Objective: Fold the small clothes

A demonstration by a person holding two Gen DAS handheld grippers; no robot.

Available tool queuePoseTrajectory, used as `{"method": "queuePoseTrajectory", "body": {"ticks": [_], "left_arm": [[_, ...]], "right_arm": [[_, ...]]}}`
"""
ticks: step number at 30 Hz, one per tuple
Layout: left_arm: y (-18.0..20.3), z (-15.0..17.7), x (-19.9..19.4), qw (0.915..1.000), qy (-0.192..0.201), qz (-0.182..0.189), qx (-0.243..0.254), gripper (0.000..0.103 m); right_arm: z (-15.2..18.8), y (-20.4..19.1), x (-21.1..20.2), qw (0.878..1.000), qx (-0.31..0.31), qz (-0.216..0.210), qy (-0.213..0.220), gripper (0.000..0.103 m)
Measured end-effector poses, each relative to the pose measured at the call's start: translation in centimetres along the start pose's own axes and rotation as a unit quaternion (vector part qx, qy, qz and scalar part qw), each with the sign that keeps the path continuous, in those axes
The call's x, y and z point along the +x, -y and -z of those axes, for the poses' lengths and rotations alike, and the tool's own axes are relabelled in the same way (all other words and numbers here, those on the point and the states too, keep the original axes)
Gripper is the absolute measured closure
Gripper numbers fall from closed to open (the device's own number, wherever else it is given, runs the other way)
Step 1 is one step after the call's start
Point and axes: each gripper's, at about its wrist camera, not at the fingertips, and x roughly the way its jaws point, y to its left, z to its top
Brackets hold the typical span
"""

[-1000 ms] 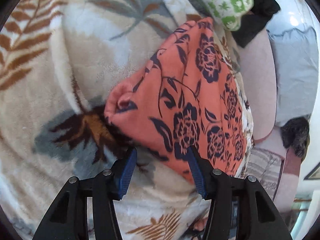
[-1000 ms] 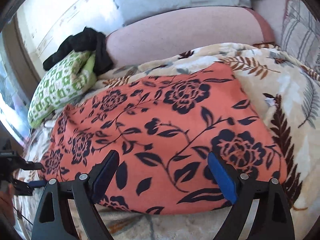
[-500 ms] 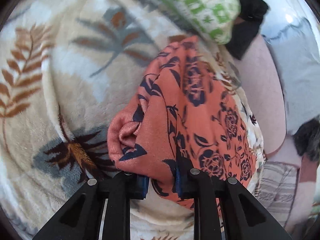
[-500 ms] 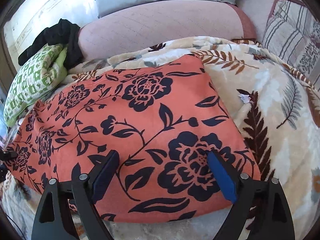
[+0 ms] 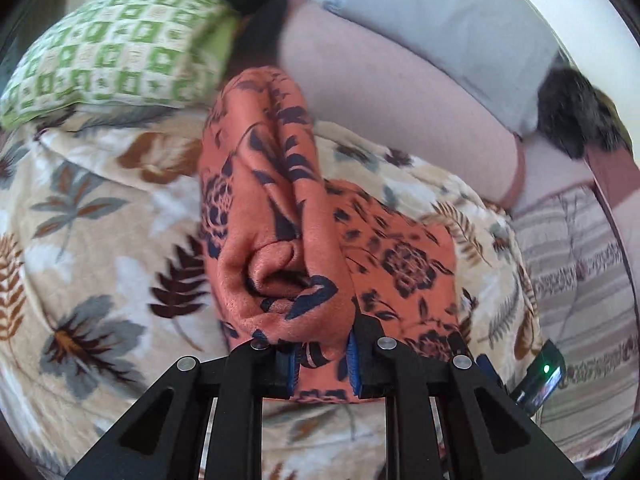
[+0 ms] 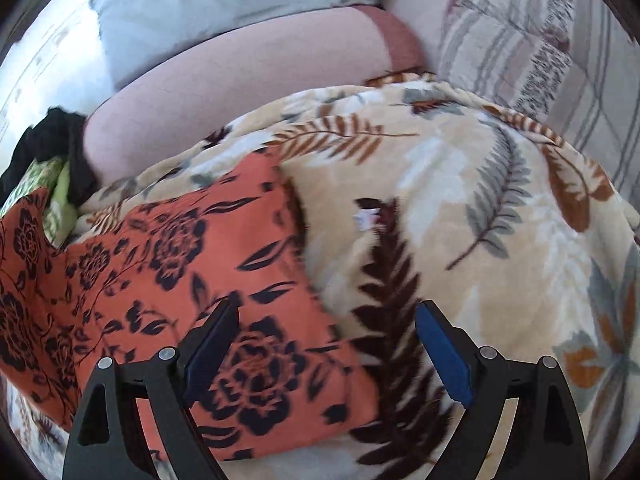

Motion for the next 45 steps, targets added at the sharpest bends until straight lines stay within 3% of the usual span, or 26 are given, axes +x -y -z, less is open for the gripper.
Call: {"method": "queuePoseTrajectory", "body": {"ticks": [6, 11, 15, 17, 20, 22, 24, 26, 30, 32, 37, 40, 43, 44, 45], "left_arm": [[4.8, 1.9, 8.3, 0.9956, -0.081, 0.000, 0.047, 0.087], [6.3, 3.2, 14.5, 0.9897, -0.128, -0.035, 0.054, 0.086], [6.6, 2.4, 14.7, 0.9880, -0.140, -0.031, 0.059, 0.083], [6.6, 2.1, 13.2, 0.9870, -0.151, -0.009, 0.055, 0.075], [5.9, 0.7, 11.0, 0.9857, -0.161, 0.037, 0.035, 0.073], [5.2, -1.0, 9.1, 0.9882, -0.142, 0.050, 0.025, 0.068], [4.6, -2.6, 7.7, 0.9926, -0.113, 0.038, 0.020, 0.052], [4.1, -4.3, 7.0, 0.9954, -0.094, 0.015, 0.017, 0.040], [3.4, -7.2, 9.3, 0.9907, -0.136, -0.010, -0.008, 0.040], [4.3, -8.3, 11.4, 0.9869, -0.160, -0.020, -0.003, 0.040], [8.5, -9.2, 17.2, 0.9745, -0.210, -0.056, 0.056, 0.040], [10.8, -8.9, 21.7, 0.9527, -0.263, -0.098, 0.118, 0.044], [12.2, -8.2, 24.8, 0.9300, -0.280, -0.165, 0.172, 0.046], [12.5, -7.9, 25.7, 0.9224, -0.282, -0.187, 0.186, 0.054], [12.6, -7.8, 26.1, 0.9193, -0.279, -0.200, 0.193, 0.062]], "right_arm": [[-0.5, 4.0, 0.8, 0.997, 0.077, -0.003, -0.030, 0.012], [-0.5, 5.8, 0.8, 0.993, 0.112, -0.013, -0.040, 0.012], [-0.7, 6.7, 0.8, 0.991, 0.129, -0.017, -0.037, 0.012], [-0.9, 6.8, 0.7, 0.990, 0.133, -0.020, -0.035, 0.012], [-1.3, 6.7, -0.2, 0.990, 0.132, -0.037, -0.011, 0.012], [-1.7, 5.7, -1.6, 0.991, 0.111, -0.071, 0.016, 0.012], [-1.8, 4.0, -2.8, 0.990, 0.071, -0.121, 0.033, 0.011], [-1.6, 1.8, -3.1, 0.984, 0.022, -0.176, 0.016, 0.011], [0.3, -2.4, -2.5, 0.956, -0.045, -0.285, -0.048, 0.011], [1.0, -3.6, -2.3, 0.946, -0.046, -0.314, -0.062, 0.012], [2.4, -4.3, -0.5, 0.934, -0.006, -0.344, -0.098, 0.014], [2.9, -3.7, 1.5, 0.926, 0.046, -0.353, -0.128, 0.023], [3.2, -3.7, 2.3, 0.929, 0.061, -0.342, -0.125, 0.033], [3.2, -3.8, 2.3, 0.931, 0.057, -0.339, -0.119, 0.039], [3.3, -3.9, 2.2, 0.933, 0.054, -0.338, -0.111, 0.052]]}}
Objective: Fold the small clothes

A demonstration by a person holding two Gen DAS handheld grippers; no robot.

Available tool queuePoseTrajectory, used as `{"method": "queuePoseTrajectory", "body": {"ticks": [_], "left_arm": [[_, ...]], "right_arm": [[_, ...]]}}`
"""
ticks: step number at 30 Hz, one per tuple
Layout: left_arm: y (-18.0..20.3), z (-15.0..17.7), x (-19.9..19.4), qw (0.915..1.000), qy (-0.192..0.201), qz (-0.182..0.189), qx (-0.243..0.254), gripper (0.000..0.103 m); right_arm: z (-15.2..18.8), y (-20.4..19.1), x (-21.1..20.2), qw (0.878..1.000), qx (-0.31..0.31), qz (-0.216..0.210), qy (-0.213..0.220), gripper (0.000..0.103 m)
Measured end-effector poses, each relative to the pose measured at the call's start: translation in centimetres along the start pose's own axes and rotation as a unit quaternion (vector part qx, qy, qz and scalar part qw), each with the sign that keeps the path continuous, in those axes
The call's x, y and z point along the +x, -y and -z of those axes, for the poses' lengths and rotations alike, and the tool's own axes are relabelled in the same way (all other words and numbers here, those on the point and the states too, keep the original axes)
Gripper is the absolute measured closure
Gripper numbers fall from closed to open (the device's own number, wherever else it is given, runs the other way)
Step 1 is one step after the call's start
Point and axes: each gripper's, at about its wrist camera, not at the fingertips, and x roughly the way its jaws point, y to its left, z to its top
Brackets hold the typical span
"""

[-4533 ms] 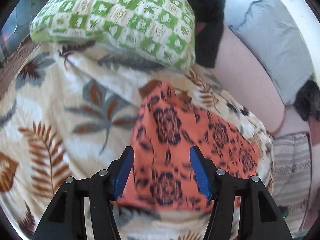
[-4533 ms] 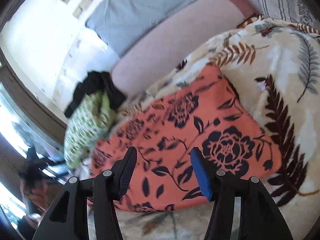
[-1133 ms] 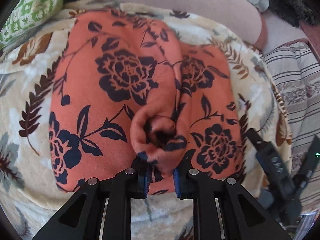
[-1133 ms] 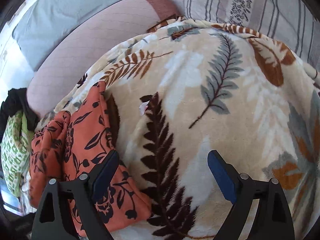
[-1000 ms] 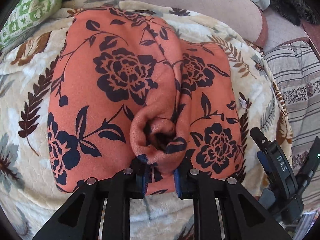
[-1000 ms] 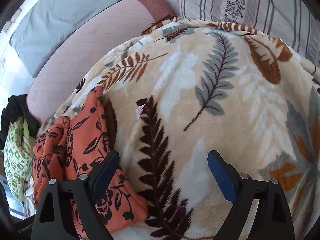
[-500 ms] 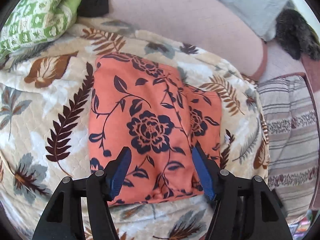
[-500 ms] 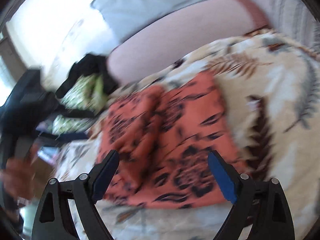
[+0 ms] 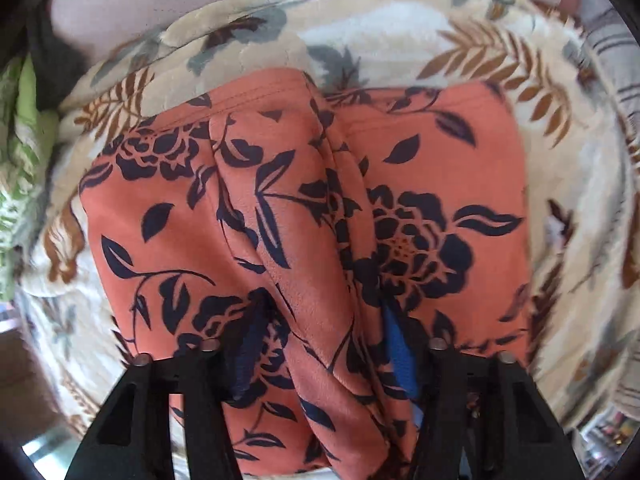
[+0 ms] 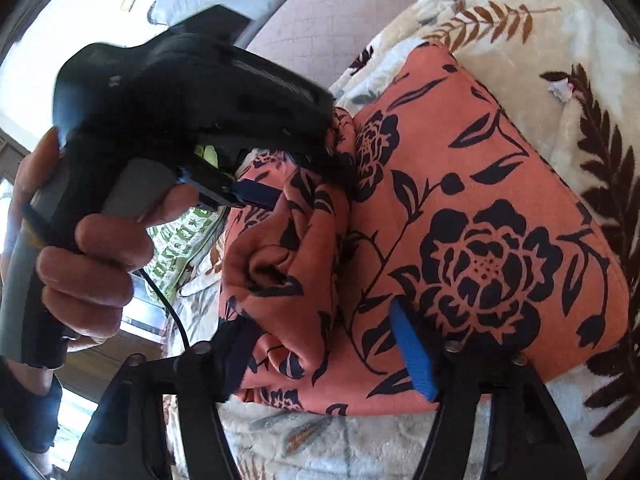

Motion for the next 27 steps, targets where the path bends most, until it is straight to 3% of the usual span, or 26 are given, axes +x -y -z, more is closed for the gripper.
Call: {"method": "queuePoseTrajectory", "body": {"ticks": [1, 2, 5, 8, 12, 15, 17, 19, 22, 24, 25, 26, 27], "left_arm": [[0.2, -0.1, 0.1, 0.9999, 0.008, -0.011, 0.003, 0.073], [0.3, 0.1, 0.0, 0.9998, 0.017, -0.013, 0.006, 0.080], [0.5, 1.0, -1.6, 0.9982, 0.060, -0.002, 0.007, 0.085], [1.0, 2.2, -5.3, 0.9904, 0.116, 0.075, 0.001, 0.085], [4.0, 2.7, -6.5, 0.9802, 0.130, 0.148, 0.024, 0.084], [6.6, 2.2, -3.6, 0.9830, 0.114, 0.139, 0.036, 0.080], [7.0, 1.5, -1.0, 0.9861, 0.094, 0.136, 0.021, 0.077], [6.6, 1.4, 0.4, 0.9840, 0.088, 0.155, -0.007, 0.075], [4.0, 2.0, -0.3, 0.9705, 0.104, 0.213, -0.043, 0.075], [0.6, 3.7, -2.4, 0.9534, 0.147, 0.253, -0.073, 0.075], [-1.1, 4.4, -3.4, 0.9477, 0.169, 0.256, -0.087, 0.072], [-2.9, 5.2, -4.1, 0.9417, 0.188, 0.261, -0.100, 0.061], [-5.0, 6.0, -4.7, 0.9358, 0.203, 0.264, -0.117, 0.054]], "right_arm": [[0.1, -0.1, 0.1, 1.000, -0.003, -0.002, 0.001, 0.065], [0.1, -0.1, 0.3, 1.000, 0.000, -0.009, -0.002, 0.085], [-0.3, 0.4, -1.0, 0.998, 0.035, -0.038, 0.026, 0.086], [-0.7, 0.4, -4.4, 0.994, 0.056, -0.058, 0.079, 0.087], [-0.5, 1.9, -8.7, 0.985, 0.089, -0.040, 0.139, 0.087], [-0.3, 5.2, -8.5, 0.978, 0.167, -0.022, 0.123, 0.087], [0.1, 7.6, -7.0, 0.970, 0.225, -0.028, 0.092, 0.086], [0.1, 8.9, -5.8, 0.964, 0.256, -0.024, 0.065, 0.085], [-0.7, 8.0, -5.9, 0.970, 0.236, -0.003, 0.054, 0.077], [-1.3, 7.0, -6.9, 0.973, 0.217, 0.027, 0.072, 0.072], [-1.5, 6.6, -7.9, 0.971, 0.216, 0.034, 0.096, 0.072], [-1.5, 6.4, -8.9, 0.968, 0.216, 0.031, 0.121, 0.070], [-1.4, 5.8, -10.7, 0.965, 0.206, 0.032, 0.159, 0.063]]}}
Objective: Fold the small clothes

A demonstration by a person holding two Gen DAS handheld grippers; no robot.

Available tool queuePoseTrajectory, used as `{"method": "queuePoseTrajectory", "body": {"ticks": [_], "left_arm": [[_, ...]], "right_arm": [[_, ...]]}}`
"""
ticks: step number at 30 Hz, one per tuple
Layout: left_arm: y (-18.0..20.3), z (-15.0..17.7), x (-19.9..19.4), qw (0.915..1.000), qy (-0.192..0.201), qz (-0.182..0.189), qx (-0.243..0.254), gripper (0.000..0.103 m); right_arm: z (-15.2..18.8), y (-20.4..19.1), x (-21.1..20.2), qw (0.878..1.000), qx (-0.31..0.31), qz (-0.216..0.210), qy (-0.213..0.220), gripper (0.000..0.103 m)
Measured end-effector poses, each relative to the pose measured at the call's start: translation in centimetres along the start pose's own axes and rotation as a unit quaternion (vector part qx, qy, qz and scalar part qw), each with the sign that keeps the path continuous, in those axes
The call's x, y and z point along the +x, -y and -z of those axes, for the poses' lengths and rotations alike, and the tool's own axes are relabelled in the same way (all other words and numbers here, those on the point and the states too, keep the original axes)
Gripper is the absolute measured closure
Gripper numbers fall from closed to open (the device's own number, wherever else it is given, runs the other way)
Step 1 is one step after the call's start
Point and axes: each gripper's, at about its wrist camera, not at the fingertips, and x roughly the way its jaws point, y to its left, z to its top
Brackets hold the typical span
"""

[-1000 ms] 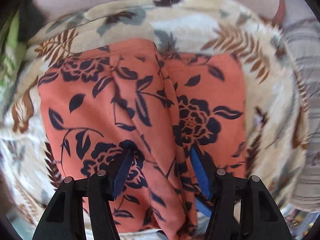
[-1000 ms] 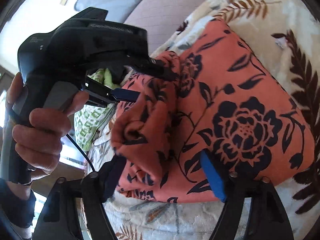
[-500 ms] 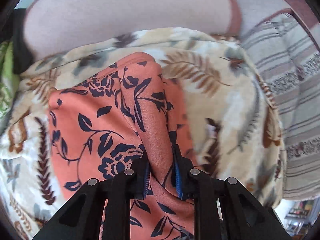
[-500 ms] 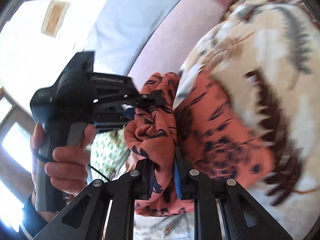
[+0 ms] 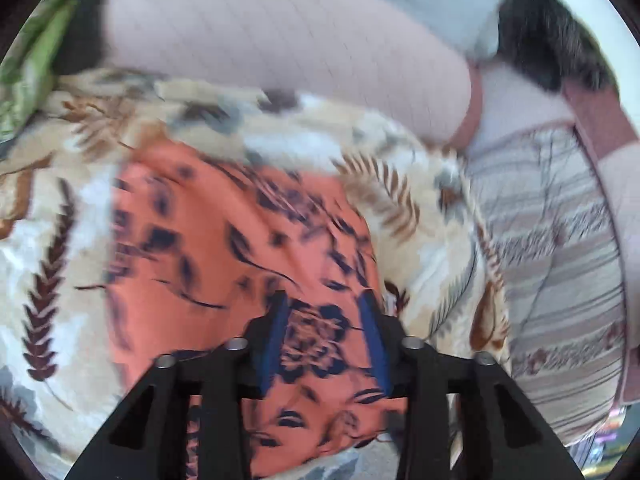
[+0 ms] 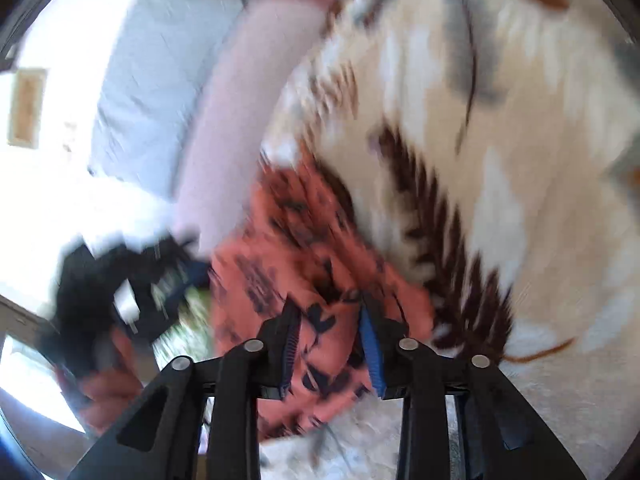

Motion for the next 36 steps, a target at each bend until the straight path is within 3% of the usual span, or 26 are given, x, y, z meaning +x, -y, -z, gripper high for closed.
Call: {"method": "queuePoseTrajectory", "body": {"ticks": [1, 3, 6, 10, 11, 12, 14, 17, 19, 21, 25, 29, 33, 36], "left_arm": [[-1.5, -0.1, -1.2, 0.9998, 0.014, -0.005, -0.013, 0.047], [-5.0, -0.2, -2.5, 0.9985, 0.018, -0.034, -0.039, 0.047], [-8.8, -0.1, -1.4, 0.9959, -0.012, -0.049, -0.075, 0.049], [-10.9, 0.0, 0.6, 0.9943, -0.035, -0.030, -0.096, 0.049], [-11.0, -0.1, 1.3, 0.9943, -0.038, -0.035, -0.093, 0.049], [-10.6, -0.3, 1.8, 0.9945, -0.037, -0.040, -0.089, 0.050], [-10.1, -0.6, 1.7, 0.9964, -0.015, -0.045, -0.071, 0.060], [-9.1, -0.5, 1.4, 0.9962, 0.025, -0.081, -0.022, 0.071], [-9.0, -0.4, 3.4, 0.9936, 0.017, -0.112, -0.005, 0.071], [-8.7, -0.1, 5.4, 0.9924, 0.000, -0.123, -0.002, 0.071], [-6.2, 0.9, 5.4, 0.9844, 0.032, -0.163, 0.057, 0.072], [-5.2, 2.6, 3.8, 0.9808, 0.046, -0.172, 0.079, 0.072], [-5.1, 4.2, 2.1, 0.9833, 0.046, -0.162, 0.070, 0.072], [-4.6, 5.3, 0.2, 0.9830, 0.048, -0.164, 0.066, 0.072]], "right_arm": [[-0.4, -0.8, -1.2, 0.999, -0.020, 0.001, 0.039, 0.059], [-1.3, -2.8, -1.5, 0.994, -0.073, 0.012, 0.079, 0.033], [-4.1, -5.6, 2.8, 0.992, -0.122, -0.019, 0.009, 0.032], [-7.0, -7.4, 11.1, 0.978, -0.187, 0.053, -0.075, 0.033], [-7.5, -7.4, 13.1, 0.972, -0.196, 0.065, -0.110, 0.042], [-7.8, -7.6, 15.1, 0.962, -0.215, 0.088, -0.146, 0.087], [-6.9, -8.4, 14.6, 0.951, -0.260, 0.080, -0.148, 0.090], [-7.3, -9.6, 11.3, 0.954, -0.286, 0.043, -0.077, 0.091], [-8.0, -7.0, 12.5, 0.959, -0.256, 0.091, -0.081, 0.091], [-7.6, -4.0, 14.8, 0.952, -0.238, 0.142, -0.127, 0.090], [-7.3, -3.9, 12.5, 0.962, -0.226, 0.101, -0.113, 0.082], [-6.4, -3.8, 9.5, 0.963, -0.232, 0.079, -0.114, 0.078], [-5.5, -2.9, 6.6, 0.963, -0.230, 0.088, -0.113, 0.063], [-4.6, -2.0, 6.2, 0.961, -0.222, 0.101, -0.128, 0.060]]}}
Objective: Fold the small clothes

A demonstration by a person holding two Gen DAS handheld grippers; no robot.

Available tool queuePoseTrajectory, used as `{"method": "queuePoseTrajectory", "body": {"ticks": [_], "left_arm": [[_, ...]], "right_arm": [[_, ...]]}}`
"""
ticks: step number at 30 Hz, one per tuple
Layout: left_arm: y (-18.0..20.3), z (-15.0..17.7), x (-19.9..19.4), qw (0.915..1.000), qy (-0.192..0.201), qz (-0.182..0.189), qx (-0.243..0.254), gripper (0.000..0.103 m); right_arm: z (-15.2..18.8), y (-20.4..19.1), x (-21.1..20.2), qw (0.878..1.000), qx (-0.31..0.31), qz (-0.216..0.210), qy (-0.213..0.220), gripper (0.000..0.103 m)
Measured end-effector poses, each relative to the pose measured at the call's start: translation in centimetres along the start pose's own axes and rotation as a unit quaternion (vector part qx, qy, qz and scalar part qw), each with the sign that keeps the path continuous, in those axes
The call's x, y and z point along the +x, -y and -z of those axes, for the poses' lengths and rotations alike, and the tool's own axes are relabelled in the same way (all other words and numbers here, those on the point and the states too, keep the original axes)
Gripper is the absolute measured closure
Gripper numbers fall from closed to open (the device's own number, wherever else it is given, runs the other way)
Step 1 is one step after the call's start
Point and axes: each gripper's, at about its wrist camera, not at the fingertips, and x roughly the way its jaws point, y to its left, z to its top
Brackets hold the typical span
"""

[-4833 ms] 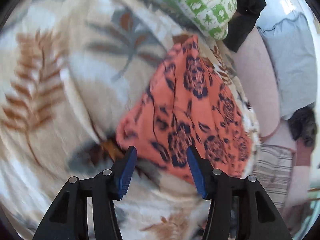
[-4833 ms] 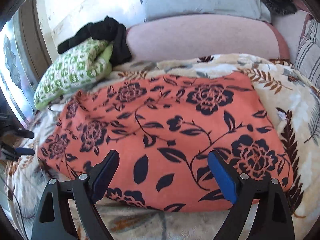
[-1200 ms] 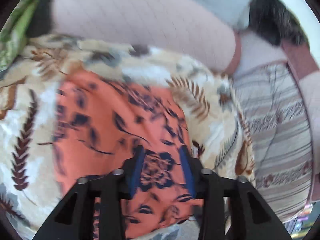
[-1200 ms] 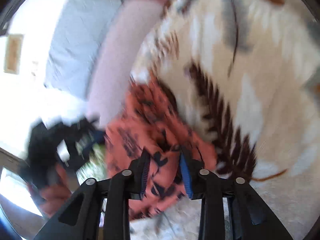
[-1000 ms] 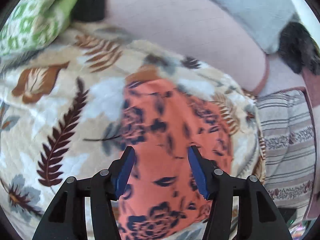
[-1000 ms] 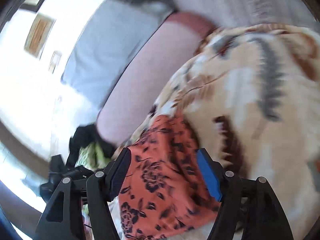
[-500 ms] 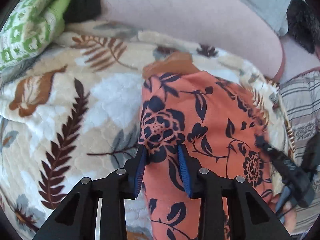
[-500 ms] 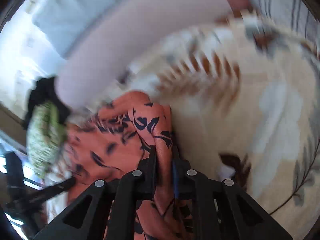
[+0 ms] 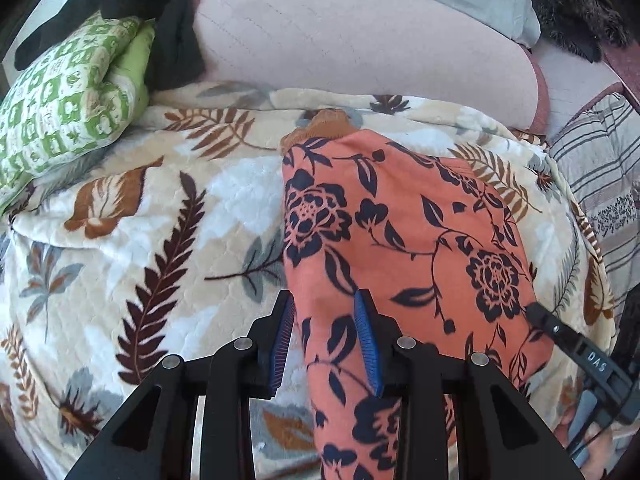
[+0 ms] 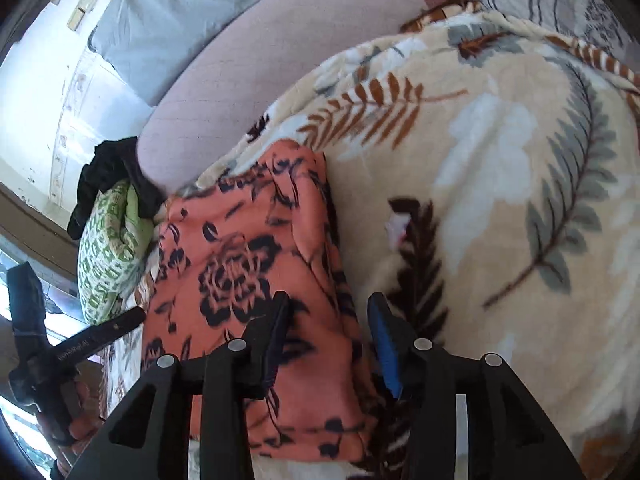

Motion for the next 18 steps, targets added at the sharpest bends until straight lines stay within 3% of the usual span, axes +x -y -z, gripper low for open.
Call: {"method": "queuePoseTrajectory", "body": {"ticks": [3, 5, 6, 7, 8, 9, 11, 12, 14, 17, 18], "left_arm": [[-0.2, 0.7, -2.3, 1.0000, -0.001, 0.001, -0.006, 0.072], [-0.5, 1.5, -3.7, 0.9995, -0.008, 0.025, -0.017, 0.071], [-0.7, 1.9, -4.3, 0.9985, -0.016, 0.046, -0.026, 0.069], [-1.0, 2.2, -4.4, 0.9963, -0.029, 0.072, -0.037, 0.060], [-1.3, 2.8, -4.4, 0.9926, -0.043, 0.101, -0.052, 0.055], [-1.5, 3.4, -4.3, 0.9881, -0.055, 0.127, -0.067, 0.055], [-1.7, 4.1, -3.8, 0.9890, -0.061, 0.119, -0.064, 0.058], [-1.7, 4.6, -3.2, 0.9926, -0.064, 0.089, -0.053, 0.062], [-2.4, 5.4, -1.2, 0.9935, -0.085, 0.057, -0.049, 0.064], [-4.3, 6.1, 0.0, 0.9870, -0.111, 0.081, -0.084, 0.062], [-4.7, 6.1, -0.3, 0.9854, -0.115, 0.088, -0.090, 0.062]], "right_arm": [[0.7, -0.7, 0.1, 1.000, -0.006, 0.008, -0.012, 0.059], [1.1, -1.5, 0.4, 0.999, -0.022, 0.026, -0.025, 0.057], [1.4, -2.1, 0.5, 0.998, -0.036, 0.036, -0.030, 0.060], [1.6, -2.8, 0.6, 0.997, -0.056, 0.045, -0.033, 0.067], [1.8, -3.7, 0.4, 0.995, -0.077, 0.052, -0.031, 0.084], [1.8, -4.5, -0.1, 0.995, -0.090, 0.043, -0.027, 0.086], [1.6, -5.1, -2.1, 0.997, -0.075, -0.023, -0.006, 0.088], [1.6, -5.0, -3.3, 0.997, -0.063, -0.049, 0.012, 0.088], [2.2, -3.9, -4.1, 0.996, -0.046, -0.066, 0.026, 0.088], [4.3, -1.3, -0.1, 0.998, -0.042, 0.013, -0.054, 0.090], [4.9, -0.7, 0.2, 0.997, -0.045, 0.010, -0.060, 0.090]]}}
